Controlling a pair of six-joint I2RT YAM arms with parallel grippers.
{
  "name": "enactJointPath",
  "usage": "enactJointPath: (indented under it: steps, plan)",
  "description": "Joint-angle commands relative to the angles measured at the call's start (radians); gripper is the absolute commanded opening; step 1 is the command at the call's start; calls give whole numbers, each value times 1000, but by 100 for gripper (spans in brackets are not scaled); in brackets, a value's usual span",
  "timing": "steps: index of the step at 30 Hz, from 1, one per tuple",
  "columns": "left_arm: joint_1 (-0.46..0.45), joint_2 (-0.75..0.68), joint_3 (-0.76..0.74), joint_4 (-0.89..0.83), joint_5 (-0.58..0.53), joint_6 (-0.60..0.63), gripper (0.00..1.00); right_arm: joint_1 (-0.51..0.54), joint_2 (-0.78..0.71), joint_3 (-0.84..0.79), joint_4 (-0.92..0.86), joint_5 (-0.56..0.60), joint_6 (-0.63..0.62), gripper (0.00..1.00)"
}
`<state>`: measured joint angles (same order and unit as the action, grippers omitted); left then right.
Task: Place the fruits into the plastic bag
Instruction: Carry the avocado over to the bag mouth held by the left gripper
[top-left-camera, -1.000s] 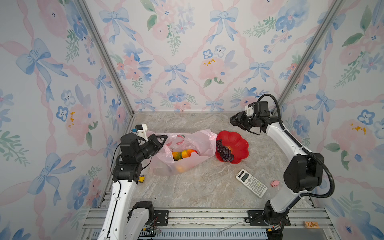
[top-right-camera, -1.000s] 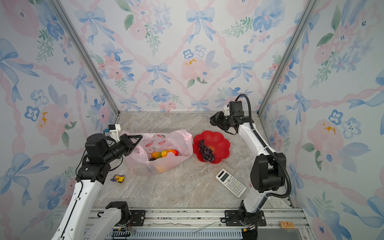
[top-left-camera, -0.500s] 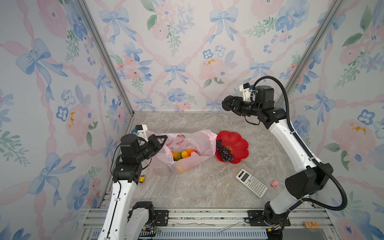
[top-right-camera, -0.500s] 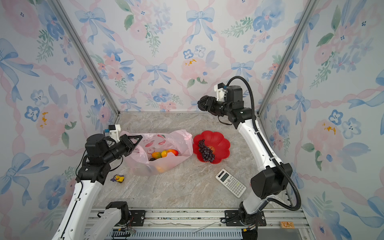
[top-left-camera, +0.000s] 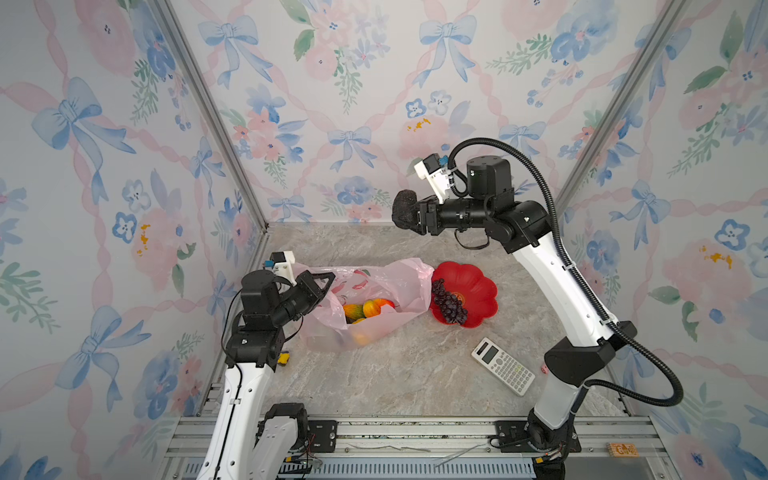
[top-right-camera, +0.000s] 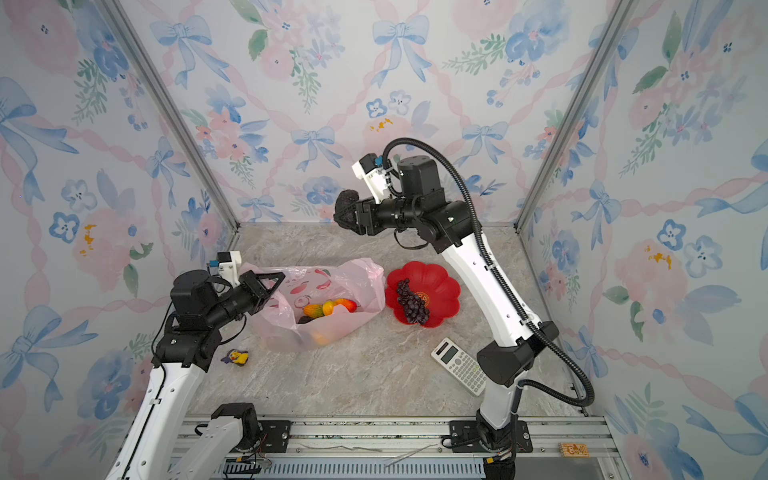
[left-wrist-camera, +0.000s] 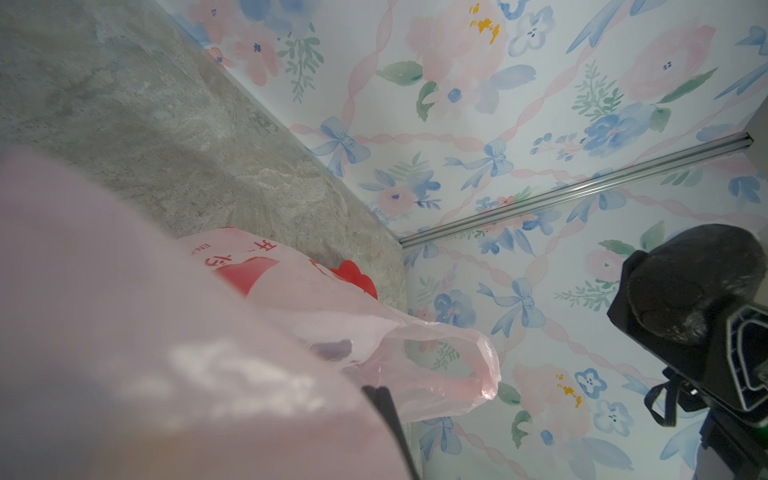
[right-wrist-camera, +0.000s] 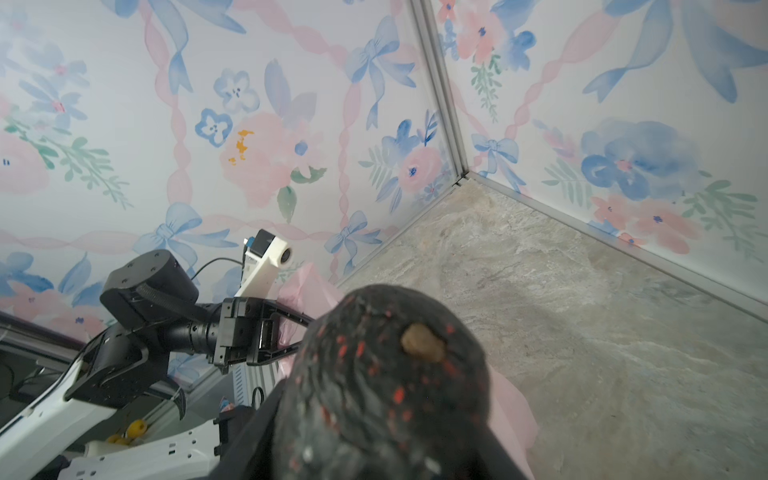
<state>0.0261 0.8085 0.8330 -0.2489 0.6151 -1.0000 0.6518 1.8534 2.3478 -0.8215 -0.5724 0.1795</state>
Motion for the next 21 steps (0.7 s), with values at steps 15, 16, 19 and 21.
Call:
enactJointPath:
  steps: [15, 16, 19, 21]
  plan:
    - [-8, -34, -21, 13, 17, -6, 0, 258, 114, 19, -354, 261, -363, 25]
    - [-8, -34, -20, 12, 18, -6, 0, 264, 117, 10, -359, 271, -369, 25]
    - [-8, -35, -17, 12, 17, -6, 0, 276, 128, -12, -365, 288, -375, 24]
    - [-8, -38, -18, 12, 15, -6, 0, 281, 133, -32, -369, 295, -380, 24]
